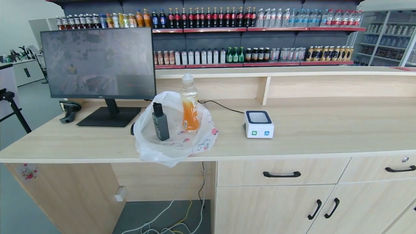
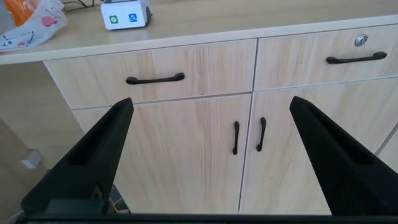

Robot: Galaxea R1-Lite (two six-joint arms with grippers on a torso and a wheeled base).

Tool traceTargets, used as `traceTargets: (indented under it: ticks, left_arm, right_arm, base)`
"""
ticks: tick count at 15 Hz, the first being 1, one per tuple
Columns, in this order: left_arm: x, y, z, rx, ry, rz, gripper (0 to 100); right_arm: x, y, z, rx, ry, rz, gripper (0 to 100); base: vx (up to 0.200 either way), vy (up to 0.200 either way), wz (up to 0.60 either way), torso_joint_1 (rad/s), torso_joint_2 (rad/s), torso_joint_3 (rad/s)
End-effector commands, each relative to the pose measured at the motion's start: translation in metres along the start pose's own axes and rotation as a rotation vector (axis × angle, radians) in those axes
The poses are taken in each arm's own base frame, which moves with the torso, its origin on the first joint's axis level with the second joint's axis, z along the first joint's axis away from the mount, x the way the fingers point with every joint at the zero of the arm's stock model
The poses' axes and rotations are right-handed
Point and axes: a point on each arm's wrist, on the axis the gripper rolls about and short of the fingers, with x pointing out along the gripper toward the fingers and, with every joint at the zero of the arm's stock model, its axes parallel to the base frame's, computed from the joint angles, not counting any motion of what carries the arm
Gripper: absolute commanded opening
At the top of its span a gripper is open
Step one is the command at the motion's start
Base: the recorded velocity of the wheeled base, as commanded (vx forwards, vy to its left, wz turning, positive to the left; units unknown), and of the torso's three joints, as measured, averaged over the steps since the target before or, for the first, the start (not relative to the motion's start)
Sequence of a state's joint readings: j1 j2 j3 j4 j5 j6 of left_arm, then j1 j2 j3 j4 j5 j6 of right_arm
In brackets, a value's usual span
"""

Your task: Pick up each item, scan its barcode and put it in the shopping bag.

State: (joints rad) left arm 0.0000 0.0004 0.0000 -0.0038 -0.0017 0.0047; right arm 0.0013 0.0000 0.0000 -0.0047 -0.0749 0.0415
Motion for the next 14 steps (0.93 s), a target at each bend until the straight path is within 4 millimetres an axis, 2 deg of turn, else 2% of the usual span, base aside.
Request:
traceTargets:
  ticks: [1, 3, 10, 14]
  left_arm:
    - [0.0, 0.0, 0.0001, 0.0, -0.001, 0.0, 100]
    - [0.0, 0.0, 0.0001, -0.002, -0.001, 0.0, 100]
    - [0.0, 0.0, 0.0001, -0.002, -0.001, 0.0, 100]
    - [0.0, 0.0, 0.0001, 0.0, -0.001, 0.0, 100]
  right_arm:
    - [0.0001, 0.0, 0.0, 0.001, 0.002, 0.0, 100]
    - [0.0001, 0.0, 0.0, 0.001, 0.002, 0.0, 100]
    - [0.0001, 0.0, 0.0, 0.001, 0.002, -0.002, 100]
    - [0.0001, 0.0, 0.0, 0.0, 0.002, 0.0, 100]
  base:
    - [0.0, 0.0, 0.0, 0.0, 0.0, 0.0]
    - [0.0, 0.0, 0.0, 0.0, 0.0, 0.0]
    - [-0.2, 0.0, 0.0, 0.0, 0.0, 0.003]
    - [0.0, 0.0, 0.0, 0.0, 0.0, 0.0]
